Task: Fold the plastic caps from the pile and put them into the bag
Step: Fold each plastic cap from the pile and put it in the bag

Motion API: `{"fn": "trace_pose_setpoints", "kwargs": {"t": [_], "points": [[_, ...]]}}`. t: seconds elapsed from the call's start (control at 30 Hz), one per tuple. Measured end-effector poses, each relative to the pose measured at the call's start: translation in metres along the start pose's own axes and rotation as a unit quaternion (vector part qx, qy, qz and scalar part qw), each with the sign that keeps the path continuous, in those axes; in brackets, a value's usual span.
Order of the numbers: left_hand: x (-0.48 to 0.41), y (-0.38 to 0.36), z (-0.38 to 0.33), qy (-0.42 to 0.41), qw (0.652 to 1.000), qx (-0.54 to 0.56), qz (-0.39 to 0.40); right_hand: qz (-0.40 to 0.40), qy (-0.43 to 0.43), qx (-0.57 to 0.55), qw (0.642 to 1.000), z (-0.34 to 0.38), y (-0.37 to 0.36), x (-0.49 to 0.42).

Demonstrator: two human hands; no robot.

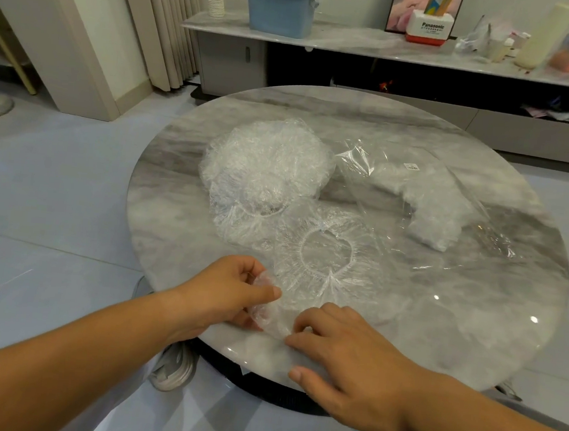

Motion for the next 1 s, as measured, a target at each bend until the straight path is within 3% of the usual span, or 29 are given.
{"fn": "trace_pose_setpoints", "kwargs": {"t": [0.27, 0.43, 0.67, 0.93, 1.0], "points": [[0.009, -0.015, -0.008, 0.017, 0.988, 0.135, 0.075, -0.002, 0.006, -0.002, 1.000, -0.005, -0.005, 0.005], [0.009, -0.023, -0.011, 0.017, 0.984, 0.151, 0.092, -0.011, 0.029, -0.011, 0.999, -0.006, -0.002, 0.012], [0.009, -0.030, -0.011, 0.041, 0.989, 0.074, 0.121, -0.144, 0.067, -0.004, 0.987, -0.014, 0.021, 0.044], [0.009, -0.034, -0.019, 0.087, 0.978, 0.081, 0.170, -0.073, 0.034, 0.063, 0.995, -0.016, -0.004, 0.045], [0.005, -0.031, -0.022, 0.081, 0.983, 0.071, 0.151, -0.069, 0.029, 0.067, 0.995, -0.018, -0.005, 0.047]]}}
Point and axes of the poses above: each hand's wrist, its own x-axis away from the middle knuckle, its own y-axis out of the back of the hand, z = x × y, the point moved 5 cm from there along -x, towards the middle knuckle, and after that the axes turned 12 degrees about -x, right-handed, at the moved point
